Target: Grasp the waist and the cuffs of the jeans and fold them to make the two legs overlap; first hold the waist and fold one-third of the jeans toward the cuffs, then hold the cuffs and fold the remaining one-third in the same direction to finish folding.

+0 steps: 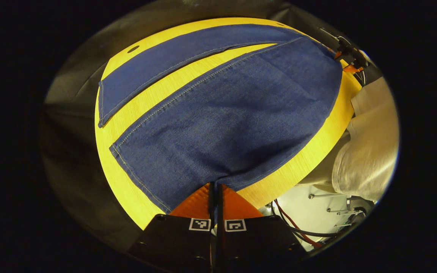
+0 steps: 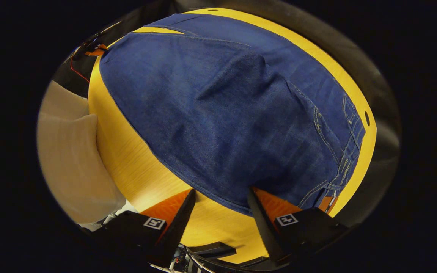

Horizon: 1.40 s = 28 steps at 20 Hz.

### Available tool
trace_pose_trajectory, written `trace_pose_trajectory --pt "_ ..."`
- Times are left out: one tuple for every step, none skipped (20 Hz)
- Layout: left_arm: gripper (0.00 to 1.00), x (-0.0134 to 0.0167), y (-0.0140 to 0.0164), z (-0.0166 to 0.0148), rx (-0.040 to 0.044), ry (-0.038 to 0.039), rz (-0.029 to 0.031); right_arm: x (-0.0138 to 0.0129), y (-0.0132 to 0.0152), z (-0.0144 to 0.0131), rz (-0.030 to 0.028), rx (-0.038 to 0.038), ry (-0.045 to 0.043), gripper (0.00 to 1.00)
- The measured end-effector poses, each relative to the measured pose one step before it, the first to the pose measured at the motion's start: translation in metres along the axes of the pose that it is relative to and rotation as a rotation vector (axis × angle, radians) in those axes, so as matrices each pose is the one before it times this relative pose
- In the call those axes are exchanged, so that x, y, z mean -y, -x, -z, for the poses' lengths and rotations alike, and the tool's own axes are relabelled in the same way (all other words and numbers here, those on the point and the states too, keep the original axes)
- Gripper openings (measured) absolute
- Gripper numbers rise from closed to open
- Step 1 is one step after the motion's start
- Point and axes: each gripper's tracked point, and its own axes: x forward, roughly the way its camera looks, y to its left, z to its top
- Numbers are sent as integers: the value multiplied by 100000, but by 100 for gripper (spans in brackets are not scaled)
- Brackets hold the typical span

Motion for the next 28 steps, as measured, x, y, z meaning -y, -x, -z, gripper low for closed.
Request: trace_pose_trajectory --pt "0 -12 -43 -39 53 131 -90 494 31 -169 532 272 -860 77" --pt "0 -1 -29 -4 46 412 -16 407 1 -216 314 132 -525 68" --pt "0 81 60 32 83 277 4 172 59 -256 761 -309 -412 60" --pt "0 -23 9 -44 241 139 -70 322 -24 -269 860 -112 109 46" --pt "0 -3 -3 23 268 182 -162 334 112 -257 1232 56 -235 32" --pt "0 -6 -51 -81 419 275 -40 256 -116 -151 1139 558 -1054 26" --pt "0 20 -33 47 197 594 18 -19 -93 219 618 605 -2405 23" --pt "0 -2 -14 -34 373 1080 23 -64 488 84 710 1581 -3170 19" --pt "0 66 56 49 -438 1561 38 193 -119 -248 824 1233 -3563 16" --pt "0 24 97 -45 -343 1684 127 199 -13 -45 559 1639 -4387 13" --pt "0 -4 44 22 -570 997 176 90 -85 131 750 992 -4839 3" --pt "0 -49 5 -63 702 647 -1 186 65 15 1195 1663 -4621 6" --pt "0 14 -62 3 1104 1503 -308 -89 82 -16 1298 1166 -4173 1" --pt "0 4 -10 -165 1946 3808 -957 97 -14 -200 1913 1513 -4422 4" --pt "0 -11 -83 -82 2044 5486 -1486 58 250 120 2418 862 -4026 4" --pt "0 41 -117 -195 2317 5237 -1618 181 -32 -97 3144 1850 -3261 3" --pt "0 24 -29 -113 2369 4067 -1515 228 -133 -102 3536 2280 -2064 3" --pt "0 -152 -62 -112 2149 3513 -1549 226 -33 -134 3777 1950 -1589 3" --pt "0 25 81 17 1611 4427 -1418 83 -3 54 3728 1671 -1728 3" --pt "0 84 101 -380 2504 4594 -642 -49 110 -183 3673 835 -2477 3" --pt "0 -18 180 -486 2669 3782 -252 -3 473 69 3425 881 -3095 3" --pt "0 107 161 -441 2926 3680 606 105 449 -410 2822 1325 -3605 3" --pt "0 12 267 -589 4269 3352 962 197 321 -540 2169 1990 -4139 3" --pt "0 14 276 -630 3768 3541 1272 237 476 -689 1574 2310 -4444 3" --pt "0 9 528 -737 3533 3689 1219 98 589 -650 927 1992 -3799 3" --pt "0 -2 682 -641 4184 3220 459 137 567 -715 1052 2098 -2944 3" --pt "0 54 555 -482 3480 2278 47 169 608 -842 1097 2103 -1797 3" --pt "0 -146 478 -859 3947 1378 -547 96 534 -1017 1412 2286 -584 0"
